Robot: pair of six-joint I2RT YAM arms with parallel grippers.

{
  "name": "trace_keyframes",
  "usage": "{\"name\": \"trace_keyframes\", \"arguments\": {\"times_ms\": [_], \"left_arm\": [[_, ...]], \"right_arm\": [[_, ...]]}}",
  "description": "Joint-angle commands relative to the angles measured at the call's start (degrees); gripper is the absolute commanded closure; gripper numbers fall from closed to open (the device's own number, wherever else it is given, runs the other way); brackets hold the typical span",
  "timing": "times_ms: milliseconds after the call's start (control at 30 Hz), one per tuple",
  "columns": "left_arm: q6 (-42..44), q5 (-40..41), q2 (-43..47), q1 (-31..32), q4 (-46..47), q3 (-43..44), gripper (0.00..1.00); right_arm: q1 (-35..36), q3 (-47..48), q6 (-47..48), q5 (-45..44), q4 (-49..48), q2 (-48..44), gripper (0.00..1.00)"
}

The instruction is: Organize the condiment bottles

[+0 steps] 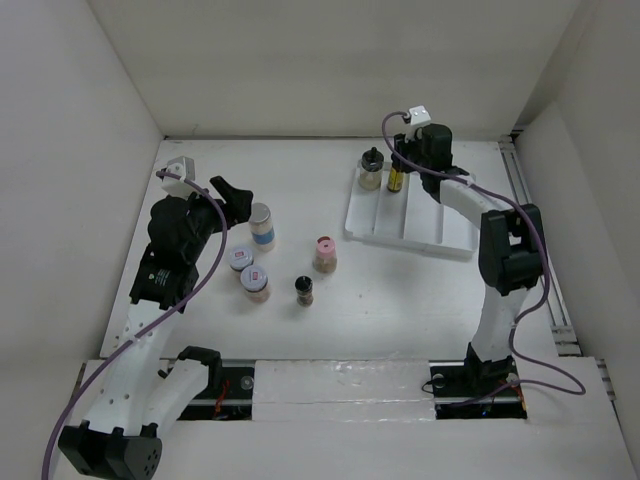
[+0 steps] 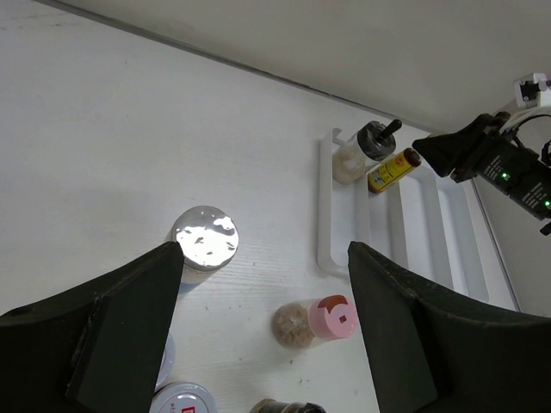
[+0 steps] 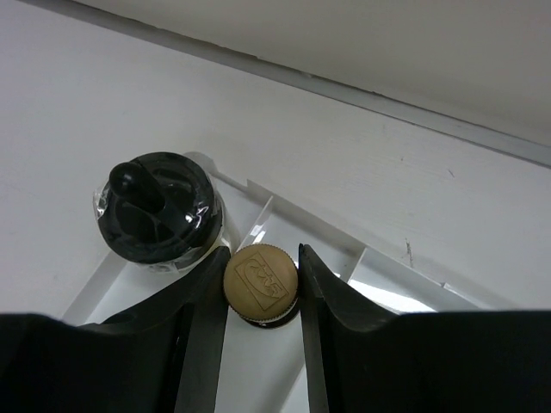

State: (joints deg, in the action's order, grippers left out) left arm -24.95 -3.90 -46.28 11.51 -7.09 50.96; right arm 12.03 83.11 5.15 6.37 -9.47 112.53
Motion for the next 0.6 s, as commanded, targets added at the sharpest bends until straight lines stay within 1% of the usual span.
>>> {"name": "trace_keyframes", "arguments": {"times_ms": [0, 100, 167, 200, 233, 333, 400, 433, 467, 567], "left_arm": [[0.2, -0.7, 0.8, -0.3, 2.5, -0.2, 0.27], [0.2, -1.2, 0.8, -0.3, 3.0, -0.2, 0.27], [0.2, -1.2, 0.8, -0.3, 3.0, -0.2, 0.27], [0.2, -1.2, 0.8, -0.3, 3.0, -0.2, 0.27], [0.2, -1.2, 0.8, -0.3, 3.0, -0.2, 0.27], [0.2, -1.2, 0.2, -0.3, 3.0, -0.2, 0.27], [0.2, -1.2, 0.2, -0.3, 3.0, -0.2, 0.27], [0.2, -1.8, 0.2, -0.3, 3.0, -0.2, 0.27], [0.2, -1.8, 0.2, -0.3, 3.0, -0.2, 0.27], [0.2, -1.8, 0.2, -0.3, 3.0, -0.2, 0.27]], "right_arm": [[-0.3, 4.1, 0.8, -1.0, -5.9, -1.2, 0.84], [-0.3, 4.7, 1.4, -2.4, -6.5, 0.4, 0.84], [-0.3, 4.7, 1.4, -2.9, -7.0, 1.0, 0.81], [-0.3, 4.7, 1.4, -2.9, -7.0, 1.0, 0.77], [-0.3, 4.7, 1.4, -2.2, -7.0, 1.5, 0.62], [-0.3, 3.3, 1.4, -2.2, -7.0, 0.9, 0.36], [-0.3, 2.8, 0.1, -2.2, -7.0, -0.2, 0.32], [-0.3, 2.2, -0.4, -1.5, -7.0, -1.3, 0.27], [-0.3, 2.2, -0.4, -1.5, -7.0, -1.3, 0.26], [-0.3, -1.4, -1.0, -1.5, -7.0, -6.6, 0.21]]}}
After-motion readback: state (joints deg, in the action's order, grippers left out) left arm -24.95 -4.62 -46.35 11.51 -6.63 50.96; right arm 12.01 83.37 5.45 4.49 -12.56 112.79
